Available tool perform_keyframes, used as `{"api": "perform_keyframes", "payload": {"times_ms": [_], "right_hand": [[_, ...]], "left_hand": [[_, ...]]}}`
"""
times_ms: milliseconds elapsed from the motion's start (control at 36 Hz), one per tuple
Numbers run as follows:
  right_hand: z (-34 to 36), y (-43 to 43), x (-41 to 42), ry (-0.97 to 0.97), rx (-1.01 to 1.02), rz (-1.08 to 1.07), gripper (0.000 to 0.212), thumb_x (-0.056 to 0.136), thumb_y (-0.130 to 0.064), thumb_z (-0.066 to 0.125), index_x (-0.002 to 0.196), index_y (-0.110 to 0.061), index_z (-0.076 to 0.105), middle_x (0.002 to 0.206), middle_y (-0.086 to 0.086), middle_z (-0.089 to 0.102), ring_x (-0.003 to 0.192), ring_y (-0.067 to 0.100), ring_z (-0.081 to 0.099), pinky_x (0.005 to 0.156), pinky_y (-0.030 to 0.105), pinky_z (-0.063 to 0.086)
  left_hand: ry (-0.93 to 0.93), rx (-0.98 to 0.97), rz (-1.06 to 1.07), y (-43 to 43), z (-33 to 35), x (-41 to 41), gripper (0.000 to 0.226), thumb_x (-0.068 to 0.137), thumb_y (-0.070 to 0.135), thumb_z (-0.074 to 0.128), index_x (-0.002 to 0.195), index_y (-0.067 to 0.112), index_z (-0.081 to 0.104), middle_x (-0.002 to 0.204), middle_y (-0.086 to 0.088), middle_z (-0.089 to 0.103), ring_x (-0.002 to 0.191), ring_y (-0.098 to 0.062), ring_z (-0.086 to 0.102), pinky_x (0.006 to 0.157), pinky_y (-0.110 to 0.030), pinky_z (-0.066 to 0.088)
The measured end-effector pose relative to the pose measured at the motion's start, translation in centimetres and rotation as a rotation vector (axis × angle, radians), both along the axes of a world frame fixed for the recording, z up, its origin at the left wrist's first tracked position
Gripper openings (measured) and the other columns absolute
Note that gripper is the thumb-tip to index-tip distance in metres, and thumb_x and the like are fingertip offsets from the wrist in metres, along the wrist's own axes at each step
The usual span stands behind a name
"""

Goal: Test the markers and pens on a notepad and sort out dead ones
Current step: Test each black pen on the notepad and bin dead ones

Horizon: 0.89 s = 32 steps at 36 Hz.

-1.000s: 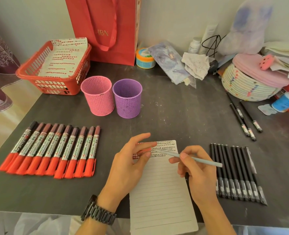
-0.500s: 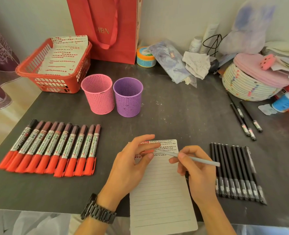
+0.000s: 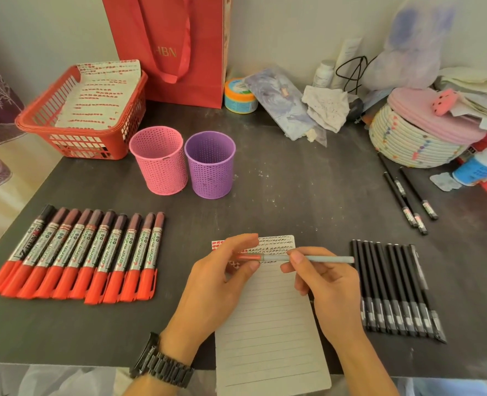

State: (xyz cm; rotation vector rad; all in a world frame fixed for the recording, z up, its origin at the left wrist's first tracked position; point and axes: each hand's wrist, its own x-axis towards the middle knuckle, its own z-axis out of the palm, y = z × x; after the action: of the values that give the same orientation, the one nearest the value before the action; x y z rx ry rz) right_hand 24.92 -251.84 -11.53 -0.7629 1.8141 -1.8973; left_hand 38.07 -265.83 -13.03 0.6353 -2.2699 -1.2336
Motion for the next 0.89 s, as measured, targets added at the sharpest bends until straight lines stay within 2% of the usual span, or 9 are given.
{"api": "perform_keyframes", "payload": {"times_ms": [83,222,333,556,611,694,778,833,889], "right_hand": [[-0.1,0.0,-0.1,0.022,-0.005,-0.009,0.010,0.088,-0.022,0.068,0.091,-0.021,0.078,0.077,0.008,0.076,0.052,0.009,0.059,0.050,0.020,0.048],[-0.1,0.0,-0.2,0.037,0.000,-0.014,0.009,0.089,-0.022,0.069,0.092,-0.020,0.077,0.076,0.007,0.076,0.053,0.011,0.061,0.049,0.020,0.049],[-0.1,0.0,-0.3,0.010,0.001,0.007,0.009,0.088,-0.024,0.071,0.093,-0.022,0.078,0.078,0.008,0.076,0.056,0.011,0.063,0.051,0.020,0.050],[0.0,-0.1,-0.1,-0.012,-0.018,0.027,0.010,0.094,-0.019,0.070,0.094,-0.027,0.077,0.080,0.008,0.076,0.056,0.011,0.062,0.052,0.019,0.049],[0.0,-0.1,-0.1,-0.042,-0.041,0.013,0.008,0.094,-0.019,0.069,0.093,-0.024,0.076,0.079,0.009,0.075,0.055,0.012,0.062,0.052,0.019,0.049],[0.1,0.0,0.1,-0.108,-0.075,-0.040,0.010,0.093,-0.024,0.067,0.094,-0.018,0.075,0.076,0.011,0.074,0.053,0.014,0.059,0.051,0.021,0.048],[0.3,0.3,0.4,-0.145,-0.098,-0.076,0.014,0.093,-0.026,0.065,0.094,-0.015,0.075,0.075,0.013,0.073,0.050,0.016,0.057,0.048,0.023,0.046],[0.5,1.0,0.6,-0.149,-0.115,-0.089,0.017,0.093,-0.031,0.066,0.093,-0.017,0.074,0.075,0.012,0.073,0.049,0.017,0.057,0.048,0.024,0.046],[1.0,2.1,0.7,-0.147,-0.144,-0.098,0.020,0.091,-0.038,0.065,0.094,-0.020,0.074,0.075,0.012,0.073,0.049,0.017,0.057,0.047,0.024,0.046]], "left_hand": [[-0.025,-0.085,0.021,0.0,0.0,-0.1,0.026,0.091,0.048,0.055,0.116,0.053,0.059,0.112,0.033,0.062,0.106,0.004,0.059,0.083,-0.007,0.045],[-0.029,-0.232,-0.009,0.1,-0.2,-0.1,0.030,0.096,0.042,0.057,0.119,0.029,0.071,0.117,0.025,0.065,0.108,0.006,0.056,0.091,-0.011,0.044],[-0.072,-0.279,-0.050,0.0,-0.3,0.0,0.031,0.099,0.044,0.055,0.122,0.030,0.070,0.120,0.018,0.068,0.110,0.002,0.059,0.093,-0.020,0.050],[-0.065,-0.335,0.018,0.0,-0.7,-0.2,0.026,0.096,0.046,0.059,0.116,0.035,0.071,0.113,0.040,0.055,0.107,0.013,0.049,0.092,-0.005,0.037],[-0.103,-0.359,0.016,0.1,-0.6,-0.4,0.026,0.096,0.049,0.057,0.117,0.038,0.069,0.110,0.044,0.050,0.106,0.013,0.046,0.090,-0.011,0.038],[-0.177,-0.397,0.009,0.3,-0.5,-0.7,0.037,0.090,0.050,0.059,0.126,0.040,0.061,0.110,0.039,0.051,0.103,0.012,0.043,0.088,-0.023,0.043],[-0.247,-0.370,0.016,0.5,-0.5,-0.8,0.057,0.083,0.046,0.073,0.135,0.041,0.049,0.116,0.033,0.054,0.104,0.010,0.043,0.088,-0.024,0.039],[-0.267,-0.377,0.004,0.6,-0.6,-0.8,0.058,0.083,0.046,0.072,0.135,0.040,0.048,0.123,0.027,0.057,0.113,0.002,0.048,0.091,-0.025,0.039],[-0.284,-0.388,-0.007,0.6,-0.5,-0.7,0.055,0.085,0.047,0.071,0.134,0.041,0.049,0.125,0.029,0.054,0.118,-0.001,0.049,0.094,-0.025,0.038]]}}
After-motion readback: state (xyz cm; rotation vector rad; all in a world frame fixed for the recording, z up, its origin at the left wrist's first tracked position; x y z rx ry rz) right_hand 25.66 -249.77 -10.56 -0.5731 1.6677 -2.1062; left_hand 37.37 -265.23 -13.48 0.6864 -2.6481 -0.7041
